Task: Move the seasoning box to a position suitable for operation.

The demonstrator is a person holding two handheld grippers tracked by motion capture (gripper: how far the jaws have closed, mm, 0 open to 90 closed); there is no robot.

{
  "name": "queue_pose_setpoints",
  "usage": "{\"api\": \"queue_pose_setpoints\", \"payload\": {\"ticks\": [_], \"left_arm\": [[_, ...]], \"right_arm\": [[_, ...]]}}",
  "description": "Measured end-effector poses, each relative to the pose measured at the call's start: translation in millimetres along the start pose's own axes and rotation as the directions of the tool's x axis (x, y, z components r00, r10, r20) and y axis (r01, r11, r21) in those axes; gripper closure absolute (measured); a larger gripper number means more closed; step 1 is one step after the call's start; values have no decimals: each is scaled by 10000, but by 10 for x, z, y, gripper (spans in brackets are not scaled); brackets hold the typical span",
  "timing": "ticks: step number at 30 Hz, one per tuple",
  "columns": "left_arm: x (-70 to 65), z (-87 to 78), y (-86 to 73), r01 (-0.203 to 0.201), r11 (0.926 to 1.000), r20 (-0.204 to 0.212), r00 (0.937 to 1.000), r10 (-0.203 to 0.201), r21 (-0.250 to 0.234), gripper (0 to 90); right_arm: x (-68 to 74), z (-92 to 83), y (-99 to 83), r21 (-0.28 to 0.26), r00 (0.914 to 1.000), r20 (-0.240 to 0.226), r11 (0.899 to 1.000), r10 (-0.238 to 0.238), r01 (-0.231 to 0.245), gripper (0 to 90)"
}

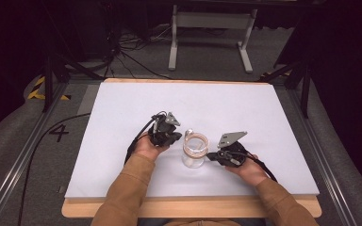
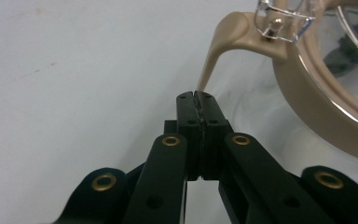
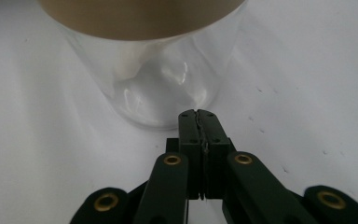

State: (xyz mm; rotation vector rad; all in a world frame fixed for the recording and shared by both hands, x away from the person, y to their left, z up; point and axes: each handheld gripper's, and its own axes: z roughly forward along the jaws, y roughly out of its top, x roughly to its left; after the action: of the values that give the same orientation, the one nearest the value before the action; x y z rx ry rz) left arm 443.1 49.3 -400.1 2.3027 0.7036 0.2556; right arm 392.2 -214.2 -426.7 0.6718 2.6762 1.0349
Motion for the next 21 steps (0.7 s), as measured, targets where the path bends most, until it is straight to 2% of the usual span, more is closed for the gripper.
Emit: {"api": "queue_pose_setpoints", "payload": {"ticks": [3, 4, 7, 8, 10, 15, 16, 21], "left_arm": [[-4, 37, 24, 458, 9988, -95, 9989, -460, -170, 898], [-14, 56, 36, 430, 9989, 66, 9991, -429, -167, 899], [-36, 79, 62, 126, 9999, -35, 9999, -126, 91, 899], [-28, 76, 70, 82, 9998, 66, 9999, -83, 159, 899], [-26, 75, 80, 52, 10000, 258, 9997, -52, 1, 898], [-43, 125, 130, -131, 9999, 266, 9996, 131, -25, 898], [-44, 133, 142, -137, 9998, 278, 9995, 134, 118, 898], [-38, 191, 179, -201, 9997, 234, 9995, 204, -123, 898]], "right_arm": [[-6, -16, -21, -22, 9999, 133, 10000, 57, -57, 895], [-9, -23, -30, -35, 9998, 149, 10000, 90, -90, 895], [-20, -62, -59, -93, 9996, 218, 9998, 165, -163, 895], [-21, -79, -71, -117, 9994, 276, 9997, 224, -221, 894], [-26, -101, -89, -120, 9991, 303, 9995, 283, -280, 894], [-36, -140, -143, -110, 9983, 430, 9992, 400, -396, 894], [-37, -145, -151, -111, 9982, 453, 9992, 390, -385, 894], [-33, -195, -201, -143, 9970, 556, 9985, 536, -529, 893]]}}
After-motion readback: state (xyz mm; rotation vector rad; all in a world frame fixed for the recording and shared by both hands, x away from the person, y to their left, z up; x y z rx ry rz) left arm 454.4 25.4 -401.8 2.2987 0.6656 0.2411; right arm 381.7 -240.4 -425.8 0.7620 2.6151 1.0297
